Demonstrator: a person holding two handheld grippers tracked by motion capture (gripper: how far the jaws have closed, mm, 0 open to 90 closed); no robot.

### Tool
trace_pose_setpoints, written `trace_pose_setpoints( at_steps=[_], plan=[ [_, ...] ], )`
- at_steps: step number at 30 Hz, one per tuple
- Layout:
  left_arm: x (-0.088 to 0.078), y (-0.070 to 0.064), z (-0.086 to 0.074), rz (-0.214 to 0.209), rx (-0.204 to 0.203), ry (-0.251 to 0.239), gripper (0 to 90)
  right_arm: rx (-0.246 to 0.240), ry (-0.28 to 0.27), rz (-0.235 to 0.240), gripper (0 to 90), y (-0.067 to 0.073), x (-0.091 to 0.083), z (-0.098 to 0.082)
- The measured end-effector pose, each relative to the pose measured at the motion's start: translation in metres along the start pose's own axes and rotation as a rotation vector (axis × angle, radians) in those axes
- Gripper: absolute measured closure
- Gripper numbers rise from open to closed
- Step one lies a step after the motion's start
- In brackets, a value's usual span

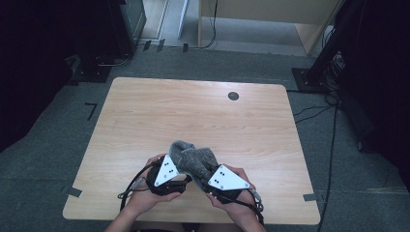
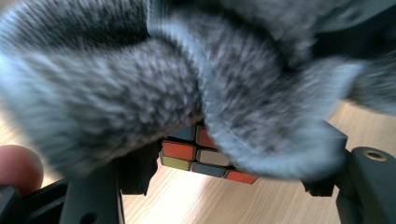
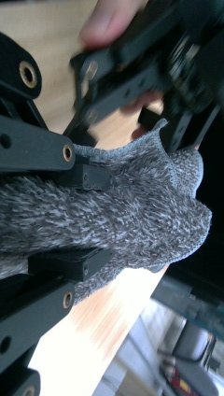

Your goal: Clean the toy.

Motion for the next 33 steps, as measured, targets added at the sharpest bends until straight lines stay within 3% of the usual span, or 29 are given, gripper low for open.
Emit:
trace_pose_setpoints(
  at_steps=[3, 5, 6, 8, 10, 13, 15, 17, 20, 23, 27, 30, 33],
  plan=[
    [-0.003, 0.003, 0.0, -0.009, -0.009, -0.02, 33.8, 0.081, 0.017, -0.054, 67.6, -0.019, -0.003, -0.006],
    [-0.007, 0.006, 0.001, -0.024, -0.022, -0.048, 33.8, 0.181, 0.011, -0.094, 67.7, -0.037, -0.007, -0.014],
    [-0.009, 0.007, 0.002, -0.036, -0.031, -0.065, 33.8, 0.24, 0.001, -0.092, 67.8, -0.045, -0.009, -0.018],
    [-0.013, 0.009, 0.003, -0.061, -0.043, -0.099, 33.8, 0.342, -0.053, -0.029, 67.8, -0.054, -0.012, -0.022],
    [-0.016, 0.011, 0.004, -0.081, -0.055, -0.125, 33.8, 0.399, -0.136, 0.079, 67.8, -0.052, -0.015, -0.018],
    [-0.021, 0.01, 0.005, -0.131, -0.068, -0.18, 33.8, 0.399, -0.172, 0.184, 67.7, -0.043, -0.012, -0.013],
    [-0.026, 0.011, 0.007, -0.147, -0.069, -0.211, 33.8, 0.392, -0.148, 0.206, 67.7, -0.038, -0.006, -0.016],
    [-0.028, 0.013, 0.007, -0.152, -0.072, -0.218, 33.8, 0.417, -0.127, 0.226, 67.5, -0.039, -0.001, -0.022],
    [-0.028, 0.015, 0.006, -0.156, -0.086, -0.228, 33.8, 0.398, -0.028, 0.185, 67.4, -0.043, 0.005, -0.032],
    [-0.029, 0.017, 0.005, -0.169, -0.098, -0.236, 33.8, 0.421, -0.078, 0.201, 66.9, -0.042, 0.001, -0.027],
    [-0.03, 0.019, 0.005, -0.186, -0.118, -0.254, 33.8, 0.399, -0.181, 0.228, 66.0, -0.036, -0.009, -0.011],
    [-0.033, 0.021, 0.006, -0.202, -0.138, -0.277, 33.8, 0.386, -0.183, 0.234, 65.8, -0.033, -0.007, -0.011],
    [-0.037, 0.025, 0.006, -0.219, -0.168, -0.307, 33.8, 0.381, -0.133, 0.215, 66.4, -0.036, -0.002, -0.019]
  ],
)
Point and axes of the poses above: each handheld gripper's, and its own axes: x roughly forward along the jaws, z roughly out of its top, y roughly to its left, the point moved 5 cm from there along x, roughly forward along the jaws, and after that the axes turned 3 degrees about y, right-handed, at the moved point
